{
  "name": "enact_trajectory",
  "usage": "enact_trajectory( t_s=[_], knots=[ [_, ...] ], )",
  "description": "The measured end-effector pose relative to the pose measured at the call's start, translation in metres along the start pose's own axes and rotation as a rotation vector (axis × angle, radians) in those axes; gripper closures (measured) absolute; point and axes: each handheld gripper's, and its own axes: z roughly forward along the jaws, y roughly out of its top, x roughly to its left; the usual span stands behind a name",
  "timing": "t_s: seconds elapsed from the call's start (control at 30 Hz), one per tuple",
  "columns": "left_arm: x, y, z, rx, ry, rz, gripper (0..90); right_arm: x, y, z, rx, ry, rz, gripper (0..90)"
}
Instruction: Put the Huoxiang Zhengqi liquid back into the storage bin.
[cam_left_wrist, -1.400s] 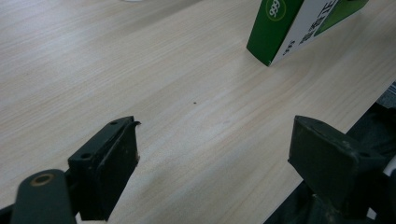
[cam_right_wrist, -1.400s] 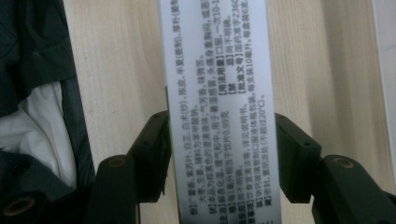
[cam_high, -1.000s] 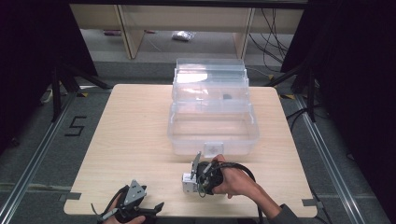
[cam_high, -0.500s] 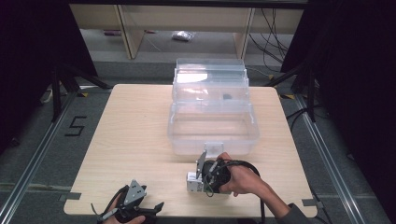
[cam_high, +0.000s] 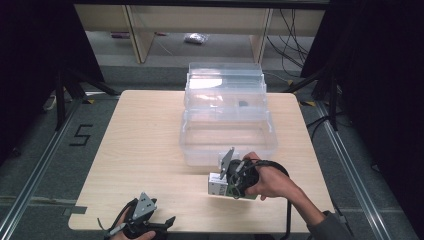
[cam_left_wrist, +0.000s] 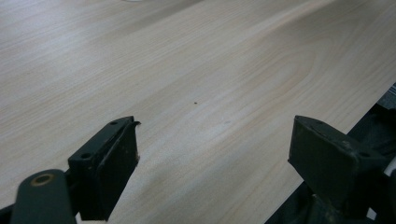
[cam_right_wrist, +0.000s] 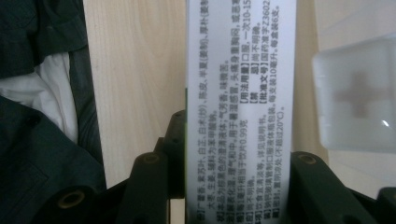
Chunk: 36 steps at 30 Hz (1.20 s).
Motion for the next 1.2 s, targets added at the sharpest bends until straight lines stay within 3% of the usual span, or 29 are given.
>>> enact_trajectory(
  t_s=[0.1, 0.13, 0.2, 0.33, 0.43, 0.47, 0.5, 0.53, 0.6, 0.67, 0.7, 0.8, 0.87, 1.1, 1.2],
  knots=[
    [0.001, 0.000, -0.001, 0.010, 0.001, 0.010, 15.0, -0.005, -0.004, -0.012, -0.019, 0.000, 0.040, 64.5],
    [0.001, 0.000, -0.001, 0.008, 0.001, 0.008, 15.0, -0.008, -0.004, -0.015, -0.023, -0.005, 0.017, 64.6],
    [0.000, 0.000, -0.001, 0.005, -0.001, 0.005, 15.0, -0.009, -0.006, -0.023, -0.020, -0.014, 0.061, 64.6],
    [0.001, 0.000, -0.001, 0.013, -0.004, 0.011, 15.0, -0.019, -0.010, -0.035, -0.040, -0.017, 0.055, 64.6],
    [0.001, 0.000, 0.000, 0.008, 0.004, 0.004, 15.0, -0.023, -0.014, -0.040, -0.033, -0.017, 0.079, 64.6],
    [0.001, 0.000, -0.001, 0.010, -0.004, 0.009, 15.0, -0.028, -0.014, -0.040, -0.035, -0.023, 0.032, 64.6],
    [0.001, 0.000, -0.001, 0.010, -0.004, 0.009, 15.0, -0.028, -0.014, -0.040, -0.035, -0.023, 0.032, 64.6],
    [0.001, 0.000, -0.001, 0.011, -0.004, 0.009, 15.0, -0.027, -0.015, -0.042, -0.028, -0.022, 0.066, 64.6],
    [0.002, 0.000, -0.001, 0.020, 0.003, 0.021, 15.0, -0.030, -0.015, -0.043, -0.045, -0.002, 0.044, 64.7],
    [0.002, 0.000, 0.000, 0.013, 0.001, 0.008, 15.0, -0.030, -0.016, -0.047, -0.036, -0.005, 0.072, 64.7],
    [0.003, 0.000, -0.001, 0.019, 0.000, 0.021, 15.0, -0.032, -0.016, -0.047, -0.040, -0.008, 0.066, 64.7],
    [0.002, 0.000, 0.000, 0.013, 0.000, 0.011, 15.0, -0.034, -0.017, -0.050, -0.043, -0.008, 0.071, 64.7],
    [0.002, 0.000, 0.000, 0.013, 0.003, 0.006, 15.0, -0.040, -0.018, -0.054, -0.054, -0.007, 0.032, 64.7],
    [0.002, 0.000, 0.000, 0.014, 0.003, 0.007, 15.0, -0.049, -0.020, -0.066, -0.052, -0.015, 0.063, 64.7],
    [0.003, 0.000, 0.000, 0.013, 0.003, 0.005, 15.0, -0.056, -0.021, -0.072, -0.068, -0.017, 0.038, 64.7]
  ],
)
